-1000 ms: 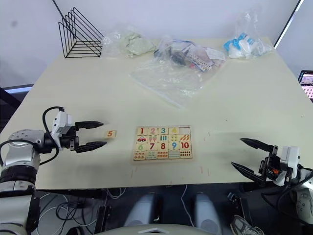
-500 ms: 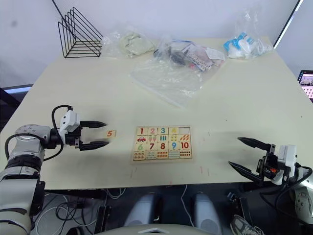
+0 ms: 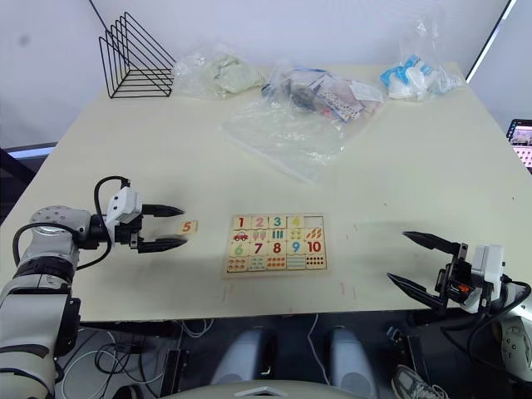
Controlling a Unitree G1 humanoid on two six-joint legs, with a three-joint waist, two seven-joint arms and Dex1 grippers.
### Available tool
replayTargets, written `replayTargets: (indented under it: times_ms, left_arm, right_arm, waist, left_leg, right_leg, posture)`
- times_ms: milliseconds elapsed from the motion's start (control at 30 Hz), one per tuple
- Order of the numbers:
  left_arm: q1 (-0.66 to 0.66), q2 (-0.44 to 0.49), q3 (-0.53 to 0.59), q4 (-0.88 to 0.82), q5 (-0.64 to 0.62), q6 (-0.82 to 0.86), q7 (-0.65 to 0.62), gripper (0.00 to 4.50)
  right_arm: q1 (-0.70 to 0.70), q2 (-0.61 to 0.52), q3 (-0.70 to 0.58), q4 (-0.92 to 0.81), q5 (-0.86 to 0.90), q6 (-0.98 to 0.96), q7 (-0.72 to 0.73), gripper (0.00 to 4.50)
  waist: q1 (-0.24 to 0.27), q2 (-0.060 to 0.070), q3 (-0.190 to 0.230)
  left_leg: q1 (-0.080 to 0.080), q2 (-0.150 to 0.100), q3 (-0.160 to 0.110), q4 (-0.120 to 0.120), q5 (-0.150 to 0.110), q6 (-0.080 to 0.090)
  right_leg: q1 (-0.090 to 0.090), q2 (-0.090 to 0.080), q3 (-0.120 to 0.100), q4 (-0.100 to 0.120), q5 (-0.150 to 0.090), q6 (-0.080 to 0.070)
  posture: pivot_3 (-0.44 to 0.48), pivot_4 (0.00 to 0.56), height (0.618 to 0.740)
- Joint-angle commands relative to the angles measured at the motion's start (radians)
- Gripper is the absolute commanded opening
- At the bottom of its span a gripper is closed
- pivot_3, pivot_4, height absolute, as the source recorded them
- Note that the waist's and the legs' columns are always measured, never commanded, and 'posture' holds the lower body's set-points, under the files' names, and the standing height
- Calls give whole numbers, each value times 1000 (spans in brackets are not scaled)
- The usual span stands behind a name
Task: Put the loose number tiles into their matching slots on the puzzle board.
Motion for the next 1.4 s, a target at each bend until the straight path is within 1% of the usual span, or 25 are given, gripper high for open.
replayTargets:
  times_ms: [33,67,667,767,800,833,867,900,1233,1400]
  left_arm:
    - [-6,-2,-19,-1,-3,-20,-31,3559]
    - [-6,-4,-22,-2,-2,-24,-31,3262]
    - [-16,4,-80,8,-10,-51,-31,3262]
    - [-17,8,-88,9,-18,-47,-31,2469]
    - [-17,9,-91,9,-21,-47,-31,1989]
    - [-16,10,-93,9,-23,-48,-31,1601]
    - [-15,11,-94,8,-25,-48,-31,1095]
    - [-14,13,-95,6,-28,-49,-31,962]
    - [4,32,-99,-30,-68,-44,-31,950]
    - [44,57,-100,-138,-136,17,-31,950]
  right_arm:
    - [-1,-17,-20,-31,15,5,-6,4500]
    - [-2,-17,-20,-31,14,5,-7,4500]
    - [-12,-18,-5,-32,11,3,-15,4500]
    - [-14,-17,-3,-31,9,2,-15,4500]
    - [-15,-17,-2,-30,9,2,-15,4500]
    - [-15,-17,-1,-29,9,1,-16,4500]
    - [-16,-16,-1,-29,8,1,-17,4500]
    - [-17,-16,0,-26,7,-1,-16,4500]
    - [-27,-7,15,-19,4,-7,-14,4500]
    - [-32,-2,17,-11,5,-12,-10,4500]
  waist:
    - [0,0,0]
    - [0,0,0]
    - [2,0,0]
    - [2,0,0]
    - [2,0,0]
    - [2,0,0]
    - [1,1,0]
    - [1,1,0]
    - [0,1,0]
    - [-1,0,0]
  left_leg:
    - [0,0,0,0,0,0]
    - [0,0,0,0,0,0]
    - [0,0,0,0,0,0]
    - [0,0,0,0,0,0]
    - [0,0,0,0,0,0]
    - [0,0,0,0,0,0]
    - [1,0,0,0,0,0]
    - [1,0,0,0,0,0]
    - [1,0,0,0,0,0]
    - [0,0,0,0,0,0]
  right_leg:
    - [0,0,0,0,0,0]
    - [0,0,0,0,0,0]
    - [0,0,0,0,0,0]
    - [0,0,0,0,0,0]
    - [0,0,0,0,0,0]
    - [0,0,0,1,0,0]
    - [0,0,0,1,0,0]
    - [0,0,0,1,0,0]
    - [0,0,0,1,0,0]
    - [0,0,0,1,0,0]
  posture:
    - [0,150,740]
    - [0,150,740]
    - [0,150,740]
    - [0,150,740]
    - [0,150,740]
    - [0,150,740]
    - [0,150,740]
    - [0,150,740]
    - [0,150,740]
    - [0,150,740]
